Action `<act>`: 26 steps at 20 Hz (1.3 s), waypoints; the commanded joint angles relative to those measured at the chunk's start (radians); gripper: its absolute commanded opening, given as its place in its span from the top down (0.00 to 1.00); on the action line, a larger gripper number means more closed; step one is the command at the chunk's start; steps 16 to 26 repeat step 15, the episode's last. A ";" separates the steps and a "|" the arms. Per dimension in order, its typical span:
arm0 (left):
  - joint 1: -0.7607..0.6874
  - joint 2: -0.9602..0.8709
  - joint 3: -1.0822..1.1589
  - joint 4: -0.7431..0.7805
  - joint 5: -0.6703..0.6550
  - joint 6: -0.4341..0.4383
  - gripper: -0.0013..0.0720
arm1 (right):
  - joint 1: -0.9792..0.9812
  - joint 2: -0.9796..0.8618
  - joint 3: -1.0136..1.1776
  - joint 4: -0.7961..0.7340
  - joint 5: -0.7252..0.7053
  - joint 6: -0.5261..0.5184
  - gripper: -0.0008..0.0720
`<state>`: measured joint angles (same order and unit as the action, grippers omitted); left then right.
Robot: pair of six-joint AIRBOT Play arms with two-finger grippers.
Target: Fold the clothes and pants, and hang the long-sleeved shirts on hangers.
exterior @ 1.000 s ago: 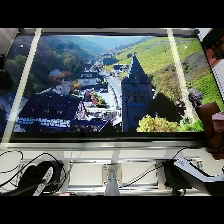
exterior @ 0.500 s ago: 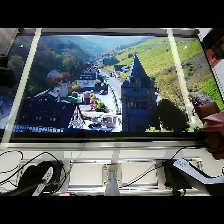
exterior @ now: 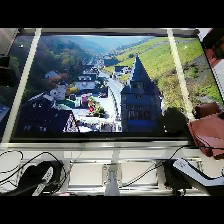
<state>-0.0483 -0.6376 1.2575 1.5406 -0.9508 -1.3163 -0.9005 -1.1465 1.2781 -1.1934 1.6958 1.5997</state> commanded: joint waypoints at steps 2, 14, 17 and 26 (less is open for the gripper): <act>0.000 -0.001 0.000 0.000 0.000 0.000 0.97 | 0.285 0.022 0.000 0.167 -0.121 -0.061 0.98; 0.000 -0.001 0.000 0.000 0.000 0.000 0.96 | 0.832 0.025 0.000 -0.439 -0.388 -0.074 0.98; 0.000 -0.001 0.000 0.000 0.000 0.000 0.97 | 0.832 0.025 0.000 -0.425 -0.388 -0.074 0.98; 0.000 -0.001 0.000 0.000 0.000 0.000 0.97 | 0.832 0.025 0.000 -0.425 -0.388 -0.074 0.98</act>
